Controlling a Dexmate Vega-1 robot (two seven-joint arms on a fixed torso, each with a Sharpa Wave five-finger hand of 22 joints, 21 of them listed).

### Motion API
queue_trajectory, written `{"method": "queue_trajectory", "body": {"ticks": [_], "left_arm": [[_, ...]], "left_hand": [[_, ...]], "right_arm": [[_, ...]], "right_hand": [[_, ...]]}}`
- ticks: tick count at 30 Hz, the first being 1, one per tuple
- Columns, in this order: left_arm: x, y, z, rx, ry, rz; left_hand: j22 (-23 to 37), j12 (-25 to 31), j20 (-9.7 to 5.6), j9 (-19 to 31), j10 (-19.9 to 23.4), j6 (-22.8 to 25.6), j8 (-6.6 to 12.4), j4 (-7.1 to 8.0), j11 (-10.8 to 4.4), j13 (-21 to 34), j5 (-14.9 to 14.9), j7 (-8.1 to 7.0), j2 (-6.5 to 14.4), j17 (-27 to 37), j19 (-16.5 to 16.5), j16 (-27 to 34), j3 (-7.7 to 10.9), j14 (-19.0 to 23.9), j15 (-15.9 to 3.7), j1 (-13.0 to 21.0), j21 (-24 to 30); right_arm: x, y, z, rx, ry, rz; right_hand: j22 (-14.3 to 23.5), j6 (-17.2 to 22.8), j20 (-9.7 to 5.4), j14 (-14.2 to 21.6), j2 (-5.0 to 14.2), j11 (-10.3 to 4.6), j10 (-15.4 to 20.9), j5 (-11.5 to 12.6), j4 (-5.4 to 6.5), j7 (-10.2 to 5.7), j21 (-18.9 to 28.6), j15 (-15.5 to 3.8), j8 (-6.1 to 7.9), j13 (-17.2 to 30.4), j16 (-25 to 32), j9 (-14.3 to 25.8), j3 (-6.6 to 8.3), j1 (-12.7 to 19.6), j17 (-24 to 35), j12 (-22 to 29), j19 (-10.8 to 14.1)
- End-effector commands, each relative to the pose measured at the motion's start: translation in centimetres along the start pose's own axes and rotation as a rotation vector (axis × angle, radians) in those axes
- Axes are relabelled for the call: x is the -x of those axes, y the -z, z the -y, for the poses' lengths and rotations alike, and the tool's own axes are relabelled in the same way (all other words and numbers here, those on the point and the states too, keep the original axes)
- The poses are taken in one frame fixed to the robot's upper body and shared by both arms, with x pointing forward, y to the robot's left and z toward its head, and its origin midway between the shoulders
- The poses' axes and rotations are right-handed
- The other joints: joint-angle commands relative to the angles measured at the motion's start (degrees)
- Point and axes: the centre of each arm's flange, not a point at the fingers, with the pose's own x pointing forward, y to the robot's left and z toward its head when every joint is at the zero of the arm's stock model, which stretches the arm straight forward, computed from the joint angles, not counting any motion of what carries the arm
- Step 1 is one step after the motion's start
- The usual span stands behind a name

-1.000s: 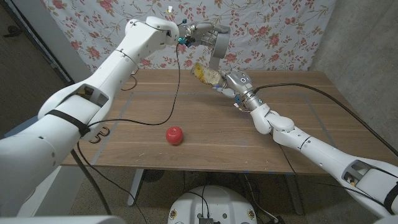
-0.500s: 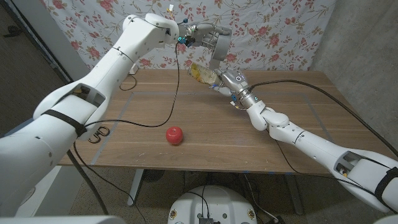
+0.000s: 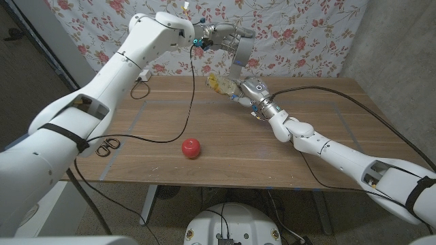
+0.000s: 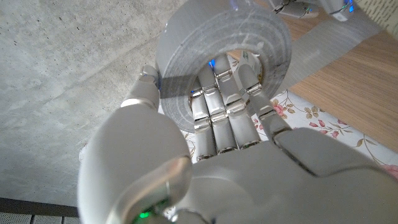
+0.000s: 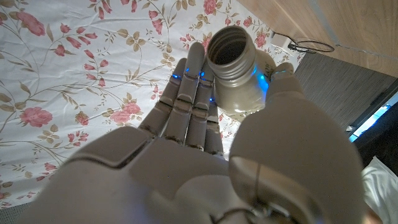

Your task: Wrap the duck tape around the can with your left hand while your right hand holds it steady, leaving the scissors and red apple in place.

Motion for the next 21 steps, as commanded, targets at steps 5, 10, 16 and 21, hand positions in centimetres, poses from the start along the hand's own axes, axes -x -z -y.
{"method": "queue_trajectory", "body": {"ticks": [5,10,16,21], "left_arm": [[2.6,-0.2,0.7,-0.133,-0.033,-0.081],[4.1,-0.7,-0.1,-0.22,-0.19,-0.087],[5.0,-0.8,-1.2,-0.255,-0.307,-0.106],[4.9,-0.4,-1.4,-0.232,-0.284,-0.116]], "left_hand": [[-0.05,-0.1,-0.14,0.04,9.47,0.52,-0.52,1.86,-9.1,5.03,-0.21,0.19,8.68,0.42,0.41,-0.27,10.26,5.07,-7.37,9.31,0.91],[-0.19,-0.33,-0.06,0.33,9.22,0.28,-0.72,2.07,-9.22,5.01,-0.27,0.22,8.73,0.56,-0.04,-0.46,10.23,4.84,-7.29,9.09,1.16],[-0.35,-0.47,-0.22,0.55,9.07,0.29,-0.87,2.12,-9.38,5.08,-0.25,0.13,8.7,0.78,-0.64,-0.66,10.21,4.45,-7.42,9.0,1.34],[-0.46,-0.55,-0.23,0.61,9.22,0.57,-0.93,1.99,-9.39,5.02,-0.21,-0.04,8.61,0.87,-0.72,-0.69,10.3,4.61,-7.44,9.09,1.61]], "right_arm": [[-0.2,1.8,-1.0,0.004,-0.039,-0.039],[-0.1,2.2,-1.3,0.012,-0.049,-0.05],[-0.2,2.5,-1.2,0.012,-0.048,-0.052],[-0.3,2.8,-1.0,0.013,-0.043,-0.058]], "right_hand": [[-0.05,27.5,-5.57,6.05,7.77,-7.81,8.08,4.04,0.35,-14.5,0.82,-12.3,-0.32,0.07,-0.48,0.23,-0.03,7.92,0.54,-0.02,-0.27],[-0.07,27.5,-5.58,6.08,7.8,-7.8,8.14,4.14,0.4,-14.41,1.01,-12.28,-0.41,0.09,-0.6,0.32,-0.16,7.96,0.72,-0.09,-0.34],[-0.1,27.54,-5.58,6.13,7.83,-7.87,8.09,4.23,0.45,-14.51,1.2,-12.29,-0.49,0.26,-0.7,0.4,-0.28,8.02,0.9,-0.12,-0.4],[-0.13,27.58,-5.62,6.17,7.84,-7.97,8.17,4.29,0.49,-14.43,1.38,-12.27,-0.55,0.24,-0.8,0.47,-0.39,8.06,1.05,-0.19,-0.41]]}}
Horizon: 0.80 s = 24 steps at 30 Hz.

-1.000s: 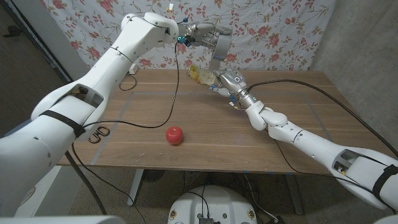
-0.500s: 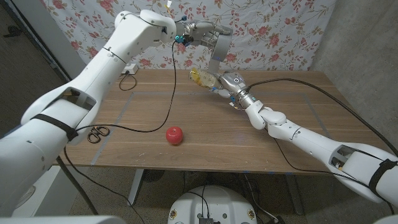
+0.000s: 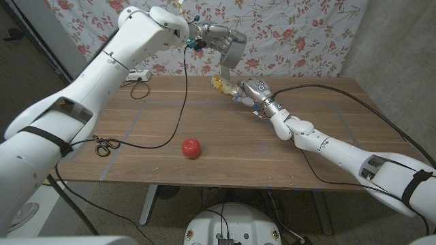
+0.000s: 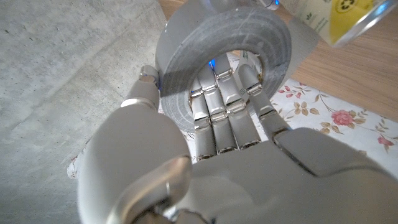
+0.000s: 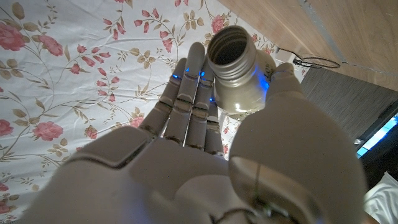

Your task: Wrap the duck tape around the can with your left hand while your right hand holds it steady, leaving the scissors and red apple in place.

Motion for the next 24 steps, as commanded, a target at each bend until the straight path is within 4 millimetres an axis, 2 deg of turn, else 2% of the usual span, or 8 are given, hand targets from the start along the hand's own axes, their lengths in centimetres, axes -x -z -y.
{"method": "queue_trajectory", "body": {"ticks": [1,6,12,19,24], "left_arm": [[0.9,0.5,-1.0,-0.024,-0.075,-0.029],[0.7,0.7,-0.7,0.004,-0.029,-0.006],[0.6,0.5,-0.6,-0.023,-0.082,0.026],[0.0,0.9,-1.8,-0.047,-0.283,0.058],[0.2,0.2,-2.7,-0.163,-0.469,0.04]], "left_hand": [[0.03,-0.09,-0.22,0.13,9.36,0.45,-0.16,2.05,-9.28,4.52,-0.03,-0.09,8.59,0.26,-0.32,-0.11,10.06,4.75,-7.61,9.02,0.44],[-0.08,-0.24,-0.34,0.06,9.77,0.67,-0.34,1.91,-9.21,4.2,-0.03,-0.22,8.52,0.39,-0.25,-0.16,10.13,4.82,-7.6,9.13,0.79],[-0.23,-0.85,-0.45,0.29,9.52,0.52,-0.52,2.21,-9.21,3.6,-0.02,-0.21,8.54,0.26,-0.65,-0.56,10.18,4.66,-7.48,8.75,1.02],[-0.42,-1.15,-0.73,0.43,9.52,0.56,-0.78,2.56,-9.48,3.42,0.06,-0.3,8.41,0.03,-1.24,-1.2,10.2,4.31,-7.69,8.18,1.29],[-0.52,-1.34,-0.88,0.48,9.53,0.74,-0.85,2.71,-9.46,3.29,0.12,-0.48,8.29,-0.02,-1.4,-1.39,10.14,4.33,-7.77,7.87,1.46]], "right_arm": [[-0.2,0.8,0.1,0.003,0.0,-0.014],[-0.4,0.8,0.3,0.0,0.005,-0.007],[-0.4,0.8,0.3,-0.005,0.012,-0.011],[-0.1,0.1,0.9,-0.021,0.043,0.017],[0.3,0.1,0.5,-0.018,0.029,0.028]], "right_hand": [[0.14,27.27,-5.64,6.04,7.88,-7.76,8.02,4.3,0.32,-14.08,0.42,-12.37,0.0,0.19,-0.38,0.21,0.2,8.02,0.28,-0.12,-0.1],[0.12,27.28,-5.66,6.07,7.88,-7.73,7.97,4.36,0.34,-14.15,0.57,-12.38,-0.06,0.37,-0.47,0.29,0.1,8.09,0.42,-0.12,-0.14],[0.09,27.33,-5.72,6.12,7.87,-7.75,8.02,4.43,0.38,-14.08,0.74,-12.36,-0.16,0.42,-0.57,0.32,-0.04,8.13,0.59,-0.18,-0.22],[0.05,27.37,-5.79,6.1,7.88,-7.61,7.9,4.51,0.41,-14.06,0.93,-12.39,-0.24,0.43,-0.72,0.42,-0.17,8.21,0.77,-0.34,-0.31],[0.03,27.31,-5.79,6.04,7.82,-7.56,7.95,4.57,0.4,-14.15,1.04,-12.4,-0.33,0.53,-0.82,0.46,-0.25,8.29,0.88,-0.33,-0.38]]}}
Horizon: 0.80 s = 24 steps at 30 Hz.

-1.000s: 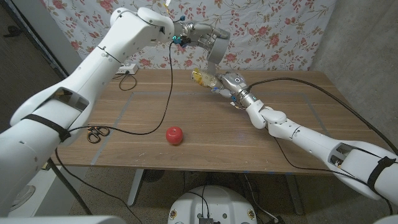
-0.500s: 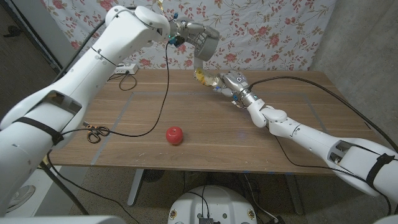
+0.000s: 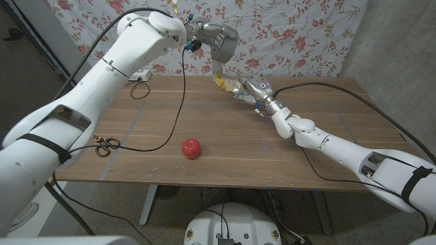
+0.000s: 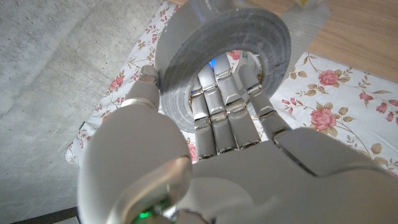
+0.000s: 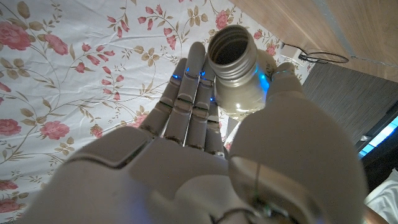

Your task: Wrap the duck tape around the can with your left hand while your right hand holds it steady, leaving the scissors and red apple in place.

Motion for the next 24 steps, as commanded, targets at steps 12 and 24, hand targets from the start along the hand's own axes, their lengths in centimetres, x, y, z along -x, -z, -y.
{"method": "queue_trajectory", "body": {"ticks": [12,24], "left_arm": [[-2.1,0.3,-2.4,-0.119,-0.352,0.026],[-2.9,0.1,-0.7,-0.075,-0.251,0.052]], "left_hand": [[-0.26,-0.06,-0.76,0.08,9.67,0.98,-0.25,2.86,-9.83,1.14,0.5,-0.72,8.14,-0.11,-0.21,-0.69,10.11,4.6,-7.87,7.33,1.09],[-0.45,-0.38,-0.88,0.12,10.03,1.36,-0.44,2.65,-9.71,0.97,0.58,-0.63,8.09,0.01,-0.26,-0.85,10.16,4.98,-7.92,7.25,1.58]], "right_arm": [[0.7,-1.9,2.1,-0.047,0.088,0.08],[-0.6,-2.9,3.1,-0.042,0.111,0.12]], "right_hand": [[-0.03,26.91,-5.63,5.38,8.06,-7.17,7.36,4.69,0.25,-14.23,0.67,-11.9,-0.07,0.37,-0.61,0.18,-0.25,8.12,0.59,0.04,-0.06],[-0.08,26.88,-5.64,5.31,8.08,-7.21,7.42,4.83,0.33,-14.31,0.95,-11.91,-0.25,0.46,-0.85,0.29,-0.47,8.2,0.82,-0.06,-0.17]]}}
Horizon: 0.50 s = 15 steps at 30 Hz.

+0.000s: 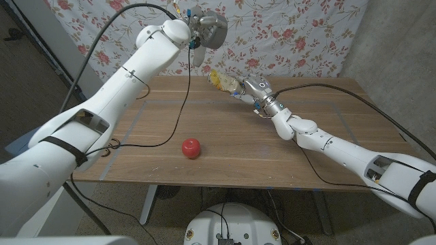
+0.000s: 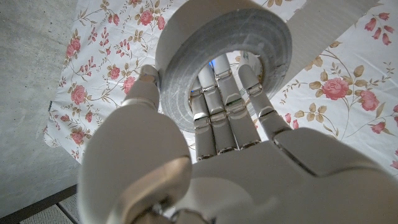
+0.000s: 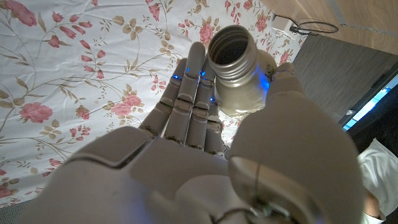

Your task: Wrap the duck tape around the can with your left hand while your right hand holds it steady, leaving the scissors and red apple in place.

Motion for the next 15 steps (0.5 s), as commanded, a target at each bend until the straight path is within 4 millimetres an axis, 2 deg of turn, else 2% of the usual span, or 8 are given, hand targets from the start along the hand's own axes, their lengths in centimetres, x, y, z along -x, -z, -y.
{"method": "queue_trajectory", "body": {"ticks": [1,15], "left_arm": [[-0.5,-0.2,1.7,0.047,0.077,0.02],[-1.3,-1.0,3.8,0.088,0.142,0.052]], "left_hand": [[0.07,-0.18,-0.6,0.02,10.1,0.74,-0.28,2.61,-9.79,-0.25,0.41,0.03,7.96,0.23,0.03,-0.07,10.2,4.81,-7.77,7.36,0.41],[-0.08,-0.7,-0.61,0.05,10.29,0.98,-0.58,2.46,-9.74,-0.56,0.38,0.08,8.0,0.23,-0.07,-0.42,10.34,5.06,-7.65,7.26,0.94]], "right_arm": [[-1.3,-0.9,1.0,-0.008,0.03,0.041],[-2.0,-1.5,0.9,-0.012,0.035,0.054]], "right_hand": [[0.08,26.98,-5.66,5.25,8.24,-7.2,7.45,4.84,0.14,-14.3,0.32,-11.82,0.06,0.13,-0.09,0.28,-0.22,8.06,0.33,0.29,-0.18],[0.02,27.09,-5.67,5.35,8.24,-7.18,7.54,4.97,0.25,-14.34,0.64,-11.85,-0.08,0.15,-0.3,0.42,-0.49,8.15,0.62,0.12,-0.32]]}}
